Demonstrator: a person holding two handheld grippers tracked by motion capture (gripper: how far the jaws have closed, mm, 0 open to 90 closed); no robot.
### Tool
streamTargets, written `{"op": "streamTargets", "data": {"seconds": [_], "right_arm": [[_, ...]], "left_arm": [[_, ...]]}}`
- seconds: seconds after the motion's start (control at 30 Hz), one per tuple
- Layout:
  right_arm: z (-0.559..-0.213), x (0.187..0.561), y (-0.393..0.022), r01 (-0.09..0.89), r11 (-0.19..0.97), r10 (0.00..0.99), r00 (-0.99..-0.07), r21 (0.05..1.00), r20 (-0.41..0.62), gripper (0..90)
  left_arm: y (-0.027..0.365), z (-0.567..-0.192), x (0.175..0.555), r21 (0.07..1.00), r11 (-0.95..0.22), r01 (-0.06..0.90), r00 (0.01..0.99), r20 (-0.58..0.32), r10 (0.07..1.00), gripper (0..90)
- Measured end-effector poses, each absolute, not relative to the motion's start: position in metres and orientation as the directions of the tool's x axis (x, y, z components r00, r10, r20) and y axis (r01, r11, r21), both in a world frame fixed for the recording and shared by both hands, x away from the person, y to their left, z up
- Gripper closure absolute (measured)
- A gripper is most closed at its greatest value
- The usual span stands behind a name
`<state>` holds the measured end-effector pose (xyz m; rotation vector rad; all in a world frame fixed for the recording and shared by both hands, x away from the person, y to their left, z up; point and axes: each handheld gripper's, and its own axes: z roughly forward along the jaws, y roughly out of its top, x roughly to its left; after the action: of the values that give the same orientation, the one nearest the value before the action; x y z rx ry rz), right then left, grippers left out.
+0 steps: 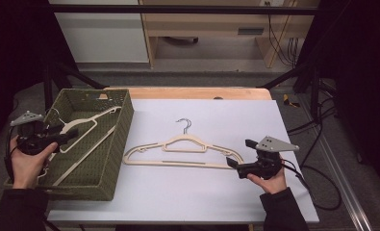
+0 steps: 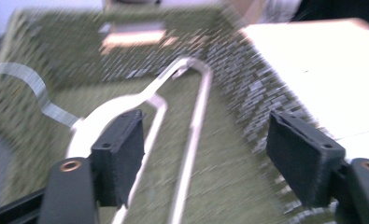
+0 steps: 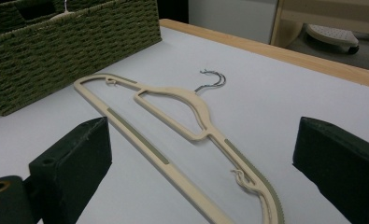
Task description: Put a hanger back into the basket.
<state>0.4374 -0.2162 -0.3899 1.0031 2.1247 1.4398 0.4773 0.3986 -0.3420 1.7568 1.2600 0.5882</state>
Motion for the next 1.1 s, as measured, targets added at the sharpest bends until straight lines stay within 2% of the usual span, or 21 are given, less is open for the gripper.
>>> {"op": "streamTargets", "data": {"seconds": [0.3, 0.57, 0.67, 0.77, 0.9, 1.1], "right_arm": [[-0.390, 0.443, -0.216, 0.344, 0.226, 0.734, -0.675, 0.911, 0.073, 6.0], [-0.395, 0.456, -0.209, 0.356, 0.249, 0.729, -0.681, 0.901, 0.068, 6.5], [-0.396, 0.464, -0.206, 0.361, 0.247, 0.725, -0.684, 0.899, 0.075, 6.7], [-0.398, 0.470, -0.203, 0.360, 0.250, 0.720, -0.690, 0.899, 0.076, 6.8], [-0.401, 0.477, -0.199, 0.374, 0.249, 0.724, -0.685, 0.893, 0.085, 7.4], [-0.408, 0.495, -0.194, 0.385, 0.280, 0.729, -0.681, 0.879, 0.066, 9.1]], "left_arm": [[0.343, -0.322, 0.455, 0.921, -0.151, 0.359, 0.542, -0.074, 0.837, 14.6], [0.293, -0.319, 0.434, 0.946, -0.177, 0.272, 0.644, -0.042, 0.764, 10.7], [0.274, -0.321, 0.427, 0.947, -0.194, 0.257, 0.659, -0.025, 0.752, 10.2], [0.251, -0.327, 0.421, 0.953, -0.172, 0.251, 0.687, -0.050, 0.724, 10.2], [0.227, -0.339, 0.419, 0.943, -0.219, 0.251, 0.707, -0.024, 0.706, 10.2], [0.209, -0.358, 0.420, 0.924, -0.258, 0.280, 0.726, -0.028, 0.687, 9.9]]}}
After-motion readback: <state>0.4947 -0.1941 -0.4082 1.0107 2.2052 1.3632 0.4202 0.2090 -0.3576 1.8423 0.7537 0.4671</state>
